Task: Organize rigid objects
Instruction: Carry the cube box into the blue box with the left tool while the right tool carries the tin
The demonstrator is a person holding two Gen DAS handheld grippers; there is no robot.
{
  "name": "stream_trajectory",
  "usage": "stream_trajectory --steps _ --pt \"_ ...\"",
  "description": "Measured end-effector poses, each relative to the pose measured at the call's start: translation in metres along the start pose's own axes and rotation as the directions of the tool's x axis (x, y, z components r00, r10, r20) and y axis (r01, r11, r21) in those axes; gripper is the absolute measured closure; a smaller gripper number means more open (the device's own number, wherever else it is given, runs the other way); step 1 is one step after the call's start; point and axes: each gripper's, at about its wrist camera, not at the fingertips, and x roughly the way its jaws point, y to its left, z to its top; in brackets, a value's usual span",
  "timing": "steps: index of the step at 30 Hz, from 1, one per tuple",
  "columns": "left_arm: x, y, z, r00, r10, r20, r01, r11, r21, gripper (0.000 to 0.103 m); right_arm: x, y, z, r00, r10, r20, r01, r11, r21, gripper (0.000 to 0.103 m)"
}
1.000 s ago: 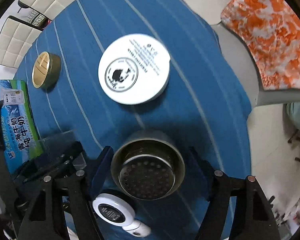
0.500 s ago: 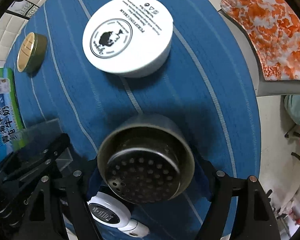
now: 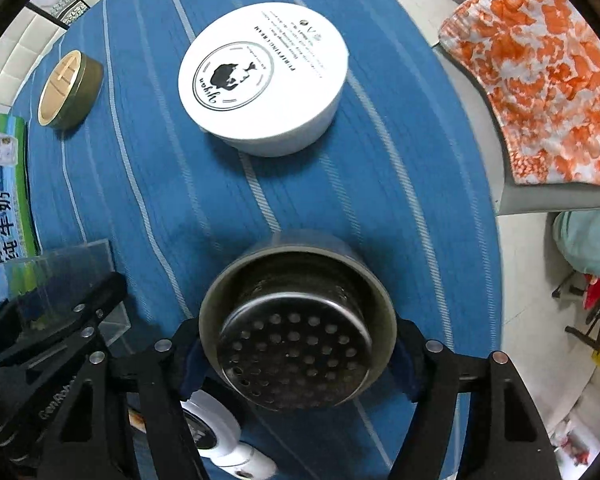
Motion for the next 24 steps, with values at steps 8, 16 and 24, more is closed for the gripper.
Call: stream_trajectory --steps 8,16,24 --pt "-0.028 -0.006 -0.053 0.999 -0.006 0.037 0.006 1.0 0.006 0.043 -0.032 -0.015 -0.009 0.996 0.004 0.091 0.0 0.999 -0.045 0.03" --pt "-0.109 -0.007 -0.105 0.981 -0.056 0.186 0.052 0.998 0.026 0.043 -0.098 -0.017 -0.036 0.976 0.029 0.217 0.0 0.991 -0.134 0.03" --pt "-0.186 0.06 -0.138 0.942 -0.043 0.334 0.051 0.999 -0.013 0.042 -0.154 0.02 -0.062 0.949 0.113 0.293 -0.048 0.974 -0.222 0.03"
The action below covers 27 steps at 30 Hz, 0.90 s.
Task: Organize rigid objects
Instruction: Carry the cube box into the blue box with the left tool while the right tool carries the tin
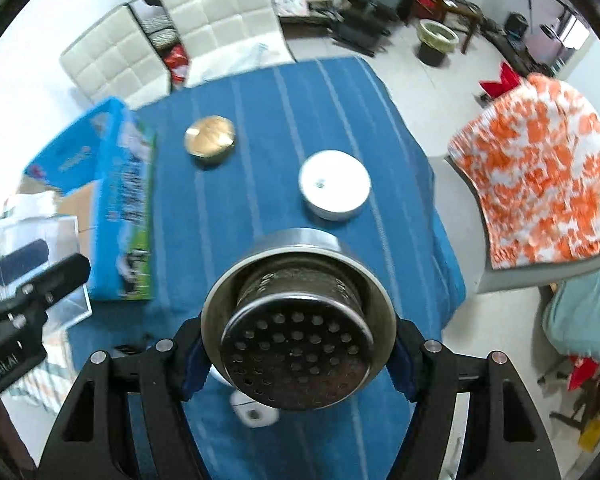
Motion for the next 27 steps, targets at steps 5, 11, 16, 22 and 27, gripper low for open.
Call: stream_trajectory --steps 5,11,16,22,27 --pt "-0.027 0.066 0.023 0.997 0.04 0.066 -0.037 0.998 -0.043 0.042 -0.03 0.058 0.012 0.996 0.063 0.056 -0.06 0.997 -0.048 0.03" --pt "-0.048 0.12 0.038 0.989 0.084 0.124 -0.074 0.994 -0.085 0.042 -0.049 0.136 0.035 0.987 0.129 0.094 -0.119 0.987 -0.107 0.03" --pt "-0.046 0.159 0.056 0.983 0.094 0.155 -0.074 0.989 -0.127 0.042 -0.044 0.195 0.065 0.982 0.166 0.093 -0.151 0.977 -0.149 0.03" --pt "-0.006 0.221 0.078 0.994 0.022 0.103 0.001 0.976 -0.217 0.042 0.003 0.245 0.104 0.984 0.176 0.033 -0.169 0.975 -0.146 0.03" --pt "0.053 0.263 0.089 0.997 -0.07 0.018 0.073 0.953 -0.293 0.042 0.081 0.265 0.132 0.984 0.162 -0.079 -0.17 0.98 -0.1 0.03"
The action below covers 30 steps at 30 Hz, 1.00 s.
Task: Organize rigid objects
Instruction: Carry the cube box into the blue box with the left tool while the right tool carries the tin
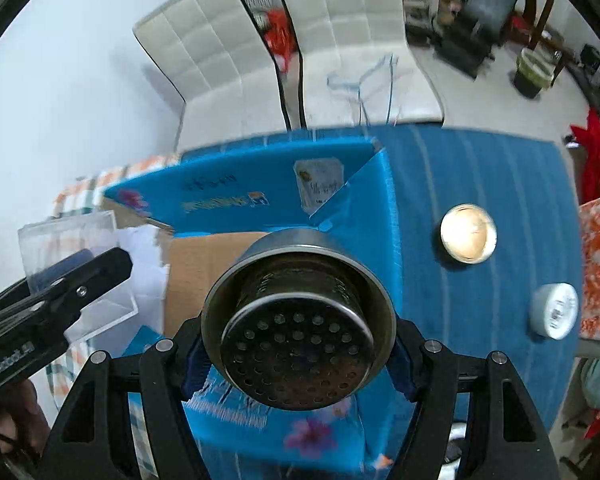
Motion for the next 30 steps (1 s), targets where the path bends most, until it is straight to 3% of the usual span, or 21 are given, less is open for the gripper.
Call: stream_trajectory --steps 5,9,13,18,23,30 --pt "0.062 0.033 0.01 0.995 -0.012 -0.1 0.006 0.998 -0.056 0.042 0.063 0.004 0.016 0.996 -0.043 -0.076 0.042 0.999 -0.004 0.03" --pt "0.093 0.04 0.011 0.988 -0.022 -0.152 0.012 0.998 -0.065 0.042 0.081 0.025 0.02 0.986 -0.166 -0.029 0.162 0.981 -0.107 0.03" --pt "0.112 0.041 0.011 0.981 -0.049 -0.19 0.034 0.996 -0.081 0.042 0.098 0.031 0.023 0.989 -0.1 -0.106 0.089 0.991 -0.105 0.03" --pt "0.13 0.039 0.014 0.966 -0.105 -0.238 0.083 0.991 -0.1 0.042 0.115 0.029 0.023 0.986 -0.093 -0.14 0.08 0.992 -0.1 0.03" --pt "0.145 0.038 0.017 0.938 -0.183 -0.295 0.146 0.979 -0.145 0.042 0.126 0.026 0.028 0.984 -0.081 -0.16 0.067 0.994 -0.09 0.03" --pt "0.14 0.034 0.025 0.93 -0.2 -0.307 0.154 0.974 -0.167 0.042 0.139 0.027 0.039 0.976 -0.051 -0.211 0.04 0.998 -0.057 0.029"
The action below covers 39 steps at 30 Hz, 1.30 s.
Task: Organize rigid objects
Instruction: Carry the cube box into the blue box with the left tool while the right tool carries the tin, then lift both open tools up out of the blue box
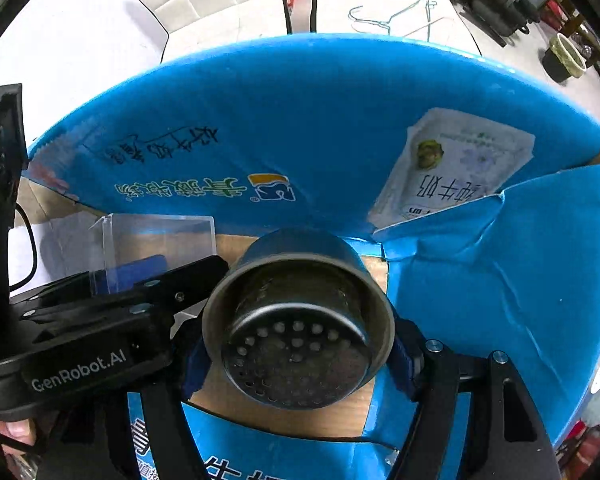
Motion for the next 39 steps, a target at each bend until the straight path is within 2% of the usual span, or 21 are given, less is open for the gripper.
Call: stream_trajectory --steps 3,4,5,6,10,14,16,21,25,26,28,31,32,34,35,39 --pt "-0.002 0.0 0.003 1.0 0.01 -0.011 -0.01 1.0 -0.002 0.036 0.0 -0.001 0.003 1.0 0.005 -0.01 -0.005 1.0 0.004 0.028" --pt "-0.004 -0.001 0.005 1.0 0.018 -0.009 -0.018 1.0 -0.004 0.025 0.0 0.0 0.006 1.0 0.0 -0.015 0.0 1.0 0.005 0.027" --pt "-0.006 -0.001 0.005 0.999 0.035 -0.004 -0.035 0.999 -0.006 0.008 0.001 0.0 0.006 1.0 -0.006 -0.02 0.006 1.0 0.006 0.025" --pt "-0.008 -0.002 0.006 1.0 0.027 -0.001 -0.027 1.0 -0.007 0.002 0.001 0.002 0.005 1.0 0.003 -0.018 -0.003 1.0 0.011 0.021" --pt "-0.019 -0.007 0.007 1.0 0.024 0.003 -0.024 1.0 -0.007 0.001 -0.007 0.004 0.002 1.0 -0.012 -0.01 0.012 1.0 0.012 0.014" --pt "-0.035 -0.021 0.002 0.996 0.084 0.037 -0.085 0.996 0.031 0.0 -0.021 0.006 -0.008 0.999 -0.036 0.009 0.036 0.999 -0.009 0.008" --pt "-0.037 -0.019 -0.011 0.989 0.129 0.067 -0.132 0.99 0.047 0.0 -0.028 0.008 -0.017 0.999 -0.045 0.025 0.046 0.999 -0.017 0.0" --pt "-0.06 -0.017 -0.044 0.955 0.241 0.175 -0.256 0.964 0.07 0.0 -0.047 0.004 -0.044 0.993 -0.073 0.095 0.074 0.997 -0.009 0.0" --pt "-0.076 -0.003 -0.079 0.942 0.249 0.225 -0.272 0.959 0.077 0.0 -0.068 0.005 -0.072 0.99 -0.073 0.121 0.075 0.997 -0.016 0.0" --pt "-0.083 0.013 -0.083 0.939 0.248 0.24 -0.273 0.959 0.077 0.0 -0.076 0.005 -0.079 0.988 -0.074 0.134 0.078 0.997 -0.022 0.0" --pt "-0.095 0.01 -0.088 0.925 0.258 0.28 -0.29 0.954 0.078 0.0 -0.086 0.005 -0.084 0.984 -0.086 0.158 0.092 0.995 -0.031 0.0" --pt "-0.111 -0.007 -0.097 0.889 0.291 0.355 -0.334 0.94 0.066 0.0 -0.111 0.009 -0.101 0.974 -0.086 0.207 0.096 0.995 -0.037 0.0" --pt "-0.121 -0.009 -0.111 0.877 0.298 0.376 -0.345 0.936 0.062 0.0 -0.121 0.009 -0.109 0.971 -0.08 0.224 0.091 0.995 -0.038 0.0" --pt "-0.133 -0.013 -0.123 0.863 0.31 0.399 -0.362 0.93 0.06 0.0 -0.139 0.014 -0.123 0.965 -0.07 0.252 0.083 0.996 -0.045 0.0" --pt "-0.138 -0.024 -0.127 0.847 0.322 0.422 -0.38 0.923 0.057 0.0 -0.146 0.015 -0.128 0.962 -0.065 0.265 0.081 0.996 -0.048 0.0" --pt "-0.157 -0.045 -0.147 0.805 0.333 0.491 -0.407 0.912 0.048 0.0 -0.181 0.018 -0.152 0.951 -0.039 0.308 0.063 0.996 -0.066 0.0"
